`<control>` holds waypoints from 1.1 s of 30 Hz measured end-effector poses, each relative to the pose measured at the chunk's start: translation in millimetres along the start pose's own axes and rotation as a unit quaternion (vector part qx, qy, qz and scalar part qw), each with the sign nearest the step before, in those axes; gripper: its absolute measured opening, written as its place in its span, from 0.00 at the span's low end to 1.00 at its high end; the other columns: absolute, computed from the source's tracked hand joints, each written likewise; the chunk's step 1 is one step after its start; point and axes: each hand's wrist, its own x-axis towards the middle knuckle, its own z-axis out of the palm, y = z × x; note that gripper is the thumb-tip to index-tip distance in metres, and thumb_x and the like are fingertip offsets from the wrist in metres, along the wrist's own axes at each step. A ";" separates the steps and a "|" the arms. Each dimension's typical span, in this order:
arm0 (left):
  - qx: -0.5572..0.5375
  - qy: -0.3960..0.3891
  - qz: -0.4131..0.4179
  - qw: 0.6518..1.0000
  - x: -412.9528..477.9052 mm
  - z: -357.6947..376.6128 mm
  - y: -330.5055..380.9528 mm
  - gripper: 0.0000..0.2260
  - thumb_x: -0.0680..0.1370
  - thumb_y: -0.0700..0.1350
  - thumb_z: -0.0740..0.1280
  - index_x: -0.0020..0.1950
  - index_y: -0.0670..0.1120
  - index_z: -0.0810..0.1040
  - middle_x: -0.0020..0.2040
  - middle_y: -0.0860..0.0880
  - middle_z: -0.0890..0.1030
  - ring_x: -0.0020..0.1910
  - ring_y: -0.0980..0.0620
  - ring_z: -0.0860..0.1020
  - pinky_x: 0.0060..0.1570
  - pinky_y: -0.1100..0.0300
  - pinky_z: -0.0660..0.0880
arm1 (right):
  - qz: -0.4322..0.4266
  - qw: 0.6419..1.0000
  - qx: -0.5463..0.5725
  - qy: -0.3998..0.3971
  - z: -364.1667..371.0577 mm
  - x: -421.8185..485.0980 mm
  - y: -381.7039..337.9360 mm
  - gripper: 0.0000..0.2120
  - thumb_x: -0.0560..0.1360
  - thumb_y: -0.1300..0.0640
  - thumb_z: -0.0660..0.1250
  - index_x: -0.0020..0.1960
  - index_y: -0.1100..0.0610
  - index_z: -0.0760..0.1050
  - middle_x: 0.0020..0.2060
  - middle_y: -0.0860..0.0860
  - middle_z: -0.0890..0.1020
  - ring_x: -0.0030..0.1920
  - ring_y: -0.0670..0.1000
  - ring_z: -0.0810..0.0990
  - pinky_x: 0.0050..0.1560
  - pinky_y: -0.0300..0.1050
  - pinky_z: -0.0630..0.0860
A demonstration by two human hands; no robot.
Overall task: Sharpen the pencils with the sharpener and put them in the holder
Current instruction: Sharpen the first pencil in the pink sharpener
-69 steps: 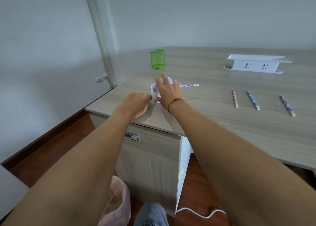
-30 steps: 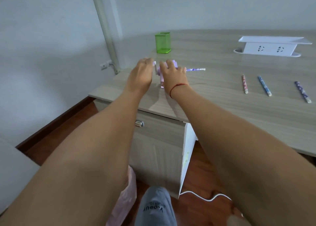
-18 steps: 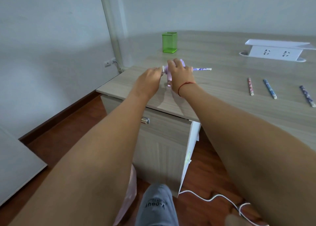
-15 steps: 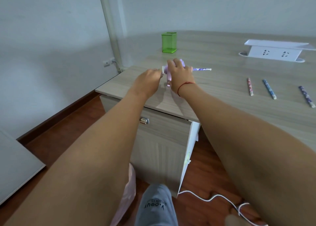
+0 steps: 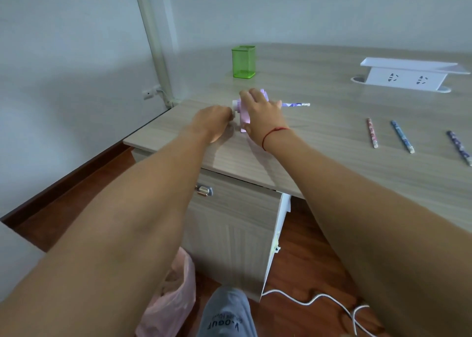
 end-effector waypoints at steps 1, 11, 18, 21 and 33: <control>0.001 0.014 0.005 1.000 5.1 -0.3 -2.4 0.10 0.76 0.42 0.61 0.54 0.42 0.77 0.54 0.38 0.80 0.53 0.37 0.78 0.47 0.51 0.73 | 0.002 1.000 0.000 0.000 0.6 0.9 -0.9 0.29 0.73 0.58 0.67 0.72 0.54 0.63 0.70 0.52 0.67 0.59 0.61 0.76 0.60 0.54 0.67; 0.033 0.118 0.036 0.992 27.6 -19.2 -6.4 0.08 0.79 0.37 0.56 0.52 0.37 0.74 0.51 0.33 0.77 0.49 0.33 0.77 0.43 0.46 0.72 | 0.018 0.999 -0.039 -0.029 -2.5 6.1 -6.0 0.32 0.73 0.58 0.68 0.74 0.53 0.59 0.70 0.53 0.65 0.57 0.61 0.77 0.62 0.55 0.68; -0.109 0.187 0.019 0.976 7.7 -22.3 0.1 0.13 0.82 0.42 0.53 0.47 0.36 0.72 0.48 0.36 0.77 0.51 0.39 0.74 0.41 0.56 0.60 | -0.004 0.998 -0.049 -0.042 -4.2 9.1 1.3 0.32 0.72 0.58 0.69 0.73 0.51 0.59 0.70 0.53 0.65 0.57 0.63 0.78 0.59 0.54 0.70; -0.133 0.207 0.017 0.969 -3.1 -23.5 6.4 0.12 0.81 0.42 0.53 0.47 0.36 0.73 0.47 0.37 0.77 0.51 0.40 0.73 0.41 0.58 0.58 | -0.005 0.997 -0.053 -0.049 -3.8 10.9 0.8 0.32 0.72 0.58 0.70 0.72 0.51 0.59 0.69 0.54 0.66 0.58 0.63 0.78 0.58 0.54 0.71; -0.091 0.087 0.022 0.992 -53.0 -2.9 18.6 0.12 0.81 0.42 0.54 0.46 0.37 0.74 0.46 0.37 0.79 0.45 0.41 0.75 0.42 0.56 0.65 | -0.005 0.998 -0.029 -0.052 -5.0 11.1 -1.6 0.29 0.74 0.57 0.67 0.73 0.53 0.60 0.69 0.55 0.67 0.60 0.64 0.76 0.59 0.57 0.72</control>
